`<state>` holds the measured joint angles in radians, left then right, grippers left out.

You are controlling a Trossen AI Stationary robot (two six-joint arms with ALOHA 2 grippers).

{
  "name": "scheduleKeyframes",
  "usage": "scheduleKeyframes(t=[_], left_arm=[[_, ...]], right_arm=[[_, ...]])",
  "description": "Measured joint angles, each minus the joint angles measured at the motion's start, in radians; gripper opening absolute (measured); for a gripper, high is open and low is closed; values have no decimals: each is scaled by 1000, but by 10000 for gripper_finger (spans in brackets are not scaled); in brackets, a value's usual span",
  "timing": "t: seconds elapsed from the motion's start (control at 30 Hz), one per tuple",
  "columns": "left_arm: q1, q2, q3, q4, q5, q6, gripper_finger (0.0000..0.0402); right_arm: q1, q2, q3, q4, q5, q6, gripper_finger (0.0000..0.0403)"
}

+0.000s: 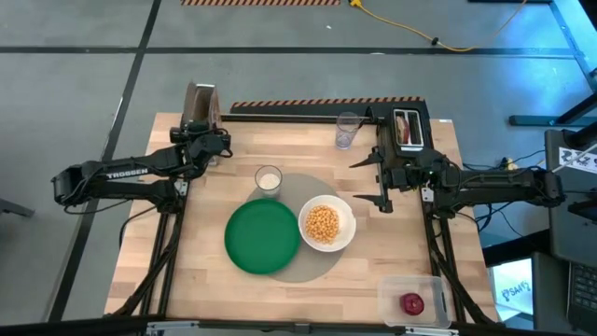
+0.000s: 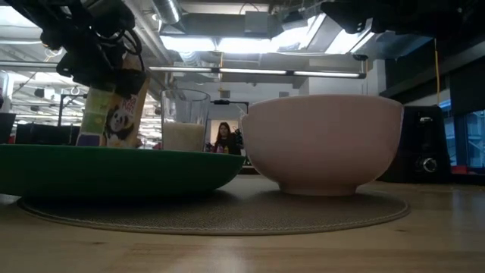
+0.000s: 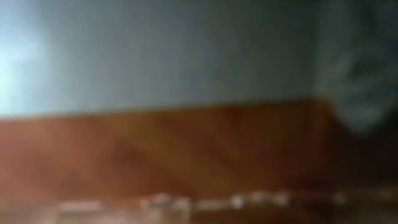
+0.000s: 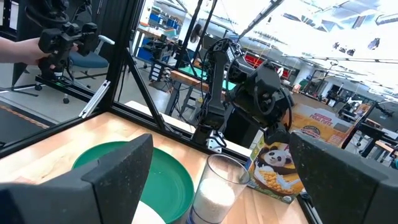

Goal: Arrange a breakfast setting
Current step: Pour the cereals from cereal box into the white bowl, then put the toasted bagel on top of green plate

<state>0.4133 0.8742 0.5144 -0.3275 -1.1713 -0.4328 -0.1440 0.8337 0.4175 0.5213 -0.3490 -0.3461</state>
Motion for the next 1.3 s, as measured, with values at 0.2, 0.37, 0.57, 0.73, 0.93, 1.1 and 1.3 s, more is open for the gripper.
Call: scheduleKeyframes(t=[0.2,0.37,0.57,0.73,0.93,1.1,1.3], left_arm=[[-1,-1,41,-2,15,0,293],[-1,-35,76,1,59,23,293],[-1,-96,98,-1,63,29,293],[-1,-143,122,-2,95,80,293],[-1,-183,167,1,108,144,293],[-2,-191,226,1,125,194,292],[-2,-189,306,1,233,232,293]], right_arm=[[0,0,0,0,0,0,364],[0,0,0,0,0,0,364],[0,0,0,0,0,0,364],[0,0,0,0,0,0,364],[0,0,0,0,0,0,364],[-1,0,0,0,0,0,364],[0,0,0,0,0,0,364]])
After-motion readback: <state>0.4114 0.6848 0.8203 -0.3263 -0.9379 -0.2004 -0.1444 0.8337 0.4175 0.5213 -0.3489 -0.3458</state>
